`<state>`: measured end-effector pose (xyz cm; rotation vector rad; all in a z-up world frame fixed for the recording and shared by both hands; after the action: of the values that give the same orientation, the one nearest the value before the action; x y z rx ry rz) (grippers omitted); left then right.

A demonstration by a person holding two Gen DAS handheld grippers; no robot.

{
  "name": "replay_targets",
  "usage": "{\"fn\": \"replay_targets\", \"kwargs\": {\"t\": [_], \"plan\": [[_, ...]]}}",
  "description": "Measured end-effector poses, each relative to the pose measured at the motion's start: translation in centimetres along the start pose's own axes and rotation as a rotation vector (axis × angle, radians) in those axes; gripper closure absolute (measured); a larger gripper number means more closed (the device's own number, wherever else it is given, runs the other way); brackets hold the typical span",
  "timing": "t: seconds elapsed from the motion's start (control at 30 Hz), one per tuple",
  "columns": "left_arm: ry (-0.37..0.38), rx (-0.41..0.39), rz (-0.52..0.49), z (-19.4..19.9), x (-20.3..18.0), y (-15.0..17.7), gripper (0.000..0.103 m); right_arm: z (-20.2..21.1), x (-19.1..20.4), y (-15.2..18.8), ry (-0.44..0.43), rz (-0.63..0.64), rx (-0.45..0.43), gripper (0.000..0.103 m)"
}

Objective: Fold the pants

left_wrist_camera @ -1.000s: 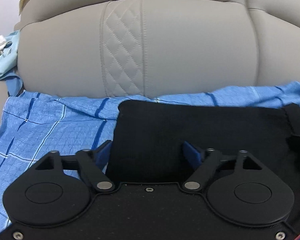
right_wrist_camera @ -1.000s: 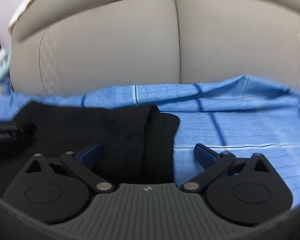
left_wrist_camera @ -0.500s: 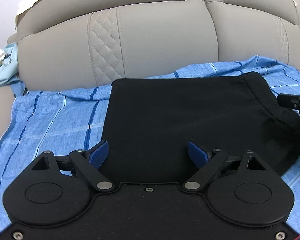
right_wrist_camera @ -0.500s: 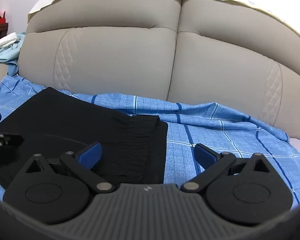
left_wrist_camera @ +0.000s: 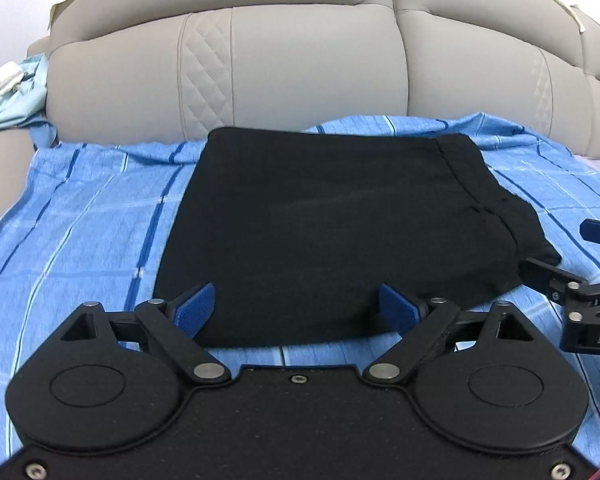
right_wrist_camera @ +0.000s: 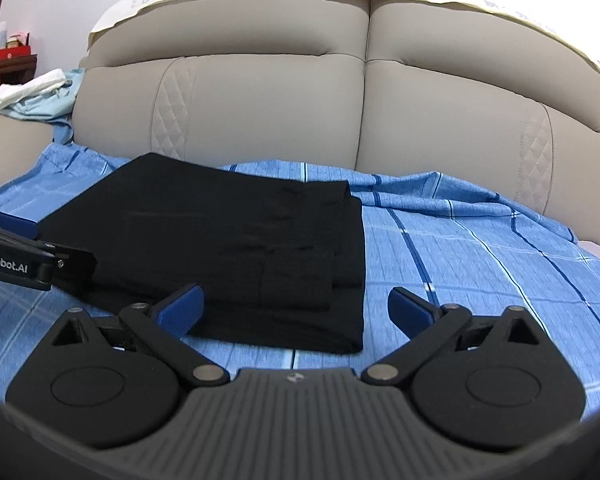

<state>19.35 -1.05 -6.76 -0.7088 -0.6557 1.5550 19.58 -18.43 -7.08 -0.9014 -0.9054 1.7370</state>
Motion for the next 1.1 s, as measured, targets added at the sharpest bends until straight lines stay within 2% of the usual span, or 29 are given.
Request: {"fn": "replay_targets", "kwargs": {"t": [0.27, 0.43, 0.63, 0.83, 1.1], "plan": [[-0.036, 0.042, 0.039, 0.6, -0.1, 2.6, 0.012, 0.8, -0.4, 1.8, 0.002, -0.075, 0.022, 0.000], [-0.061, 0.056, 0.053, 0.0, 0.2, 3.4, 0.008, 1.1, 0.5, 2.1, 0.001, -0.057, 0.018, 0.000], [-0.068, 0.055, 0.074, -0.5, 0.6, 3.3, 0.000, 0.8, 1.4, 2.5, -0.010, -0.036, 0.039, 0.000], [-0.070, 0.039, 0.072, -1.0, 0.7, 3.0, 0.000, -0.1, 1.9, 3.3, -0.008, -0.033, 0.073, 0.000], [-0.062, 0.031, 0.075, -1.0, 0.8, 3.0, 0.000, -0.6, 2.0, 3.3, 0.003, -0.040, 0.053, 0.000]]}}
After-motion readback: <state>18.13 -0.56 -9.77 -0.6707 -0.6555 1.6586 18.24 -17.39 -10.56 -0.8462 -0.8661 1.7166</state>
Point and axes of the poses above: each gripper's, at about its wrist camera, not at the fingertips, and z roughly against the way its jaws point, x to its left, y to its underside, the point moved 9 cm from there along -z, roughly the way its jaws point, and after that the axes turned 6 degrees about z, right-handed, at the moved point
